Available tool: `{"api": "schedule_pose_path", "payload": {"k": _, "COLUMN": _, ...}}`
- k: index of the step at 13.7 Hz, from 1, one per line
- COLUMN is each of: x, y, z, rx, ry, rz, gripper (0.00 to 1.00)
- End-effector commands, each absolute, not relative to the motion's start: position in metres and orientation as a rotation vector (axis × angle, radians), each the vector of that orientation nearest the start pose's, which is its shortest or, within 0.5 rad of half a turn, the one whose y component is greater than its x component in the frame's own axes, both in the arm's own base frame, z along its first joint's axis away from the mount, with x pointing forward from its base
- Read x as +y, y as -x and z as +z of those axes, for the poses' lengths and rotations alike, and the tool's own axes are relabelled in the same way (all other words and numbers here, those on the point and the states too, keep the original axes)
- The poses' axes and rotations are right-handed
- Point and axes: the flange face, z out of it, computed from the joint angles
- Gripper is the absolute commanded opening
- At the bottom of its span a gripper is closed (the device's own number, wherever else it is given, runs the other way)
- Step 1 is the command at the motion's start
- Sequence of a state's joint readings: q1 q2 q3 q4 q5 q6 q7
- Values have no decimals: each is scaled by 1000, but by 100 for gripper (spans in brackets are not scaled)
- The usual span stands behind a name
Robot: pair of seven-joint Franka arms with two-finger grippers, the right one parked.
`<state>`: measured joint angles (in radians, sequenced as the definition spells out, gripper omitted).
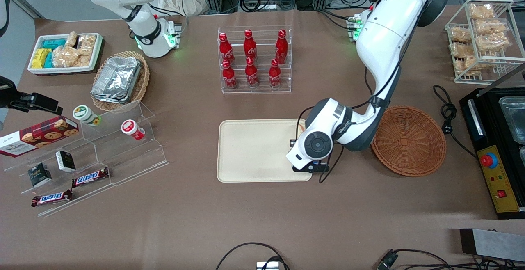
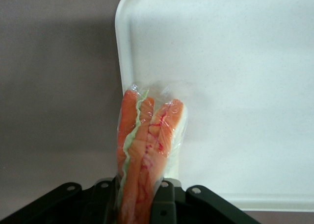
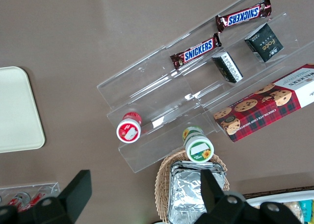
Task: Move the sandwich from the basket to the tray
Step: 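Lower the sandwich onto the beige tray and open the left gripper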
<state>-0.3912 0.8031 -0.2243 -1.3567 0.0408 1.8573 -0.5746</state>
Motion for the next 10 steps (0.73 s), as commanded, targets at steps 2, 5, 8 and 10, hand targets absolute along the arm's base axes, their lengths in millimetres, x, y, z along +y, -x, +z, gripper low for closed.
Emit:
{"api": "schedule_pose_path", "payload": {"k": 2, "x": -388, "y": -597, "z": 224, "rx": -79, "ry": 3040, "rz": 419, "gripper": 46}}
{"api": "schedule_pose_path", "payload": {"k": 5, "x": -390, "y": -601, "z": 224, "rx": -95, "ry": 3061, "rz": 380, "gripper": 89}}
{"api": "schedule_pose_path", "payload": {"k": 8, "x": -392, "y": -603, "z": 245, "rx": -105, "ry": 3075, "rz": 347, "gripper": 100}}
{"api": "schedule_pose_path", "payload": {"k": 10, "x": -388, "y": -611, "z": 282, "rx": -120, "ry": 3097, "rz": 286, "gripper": 100}}
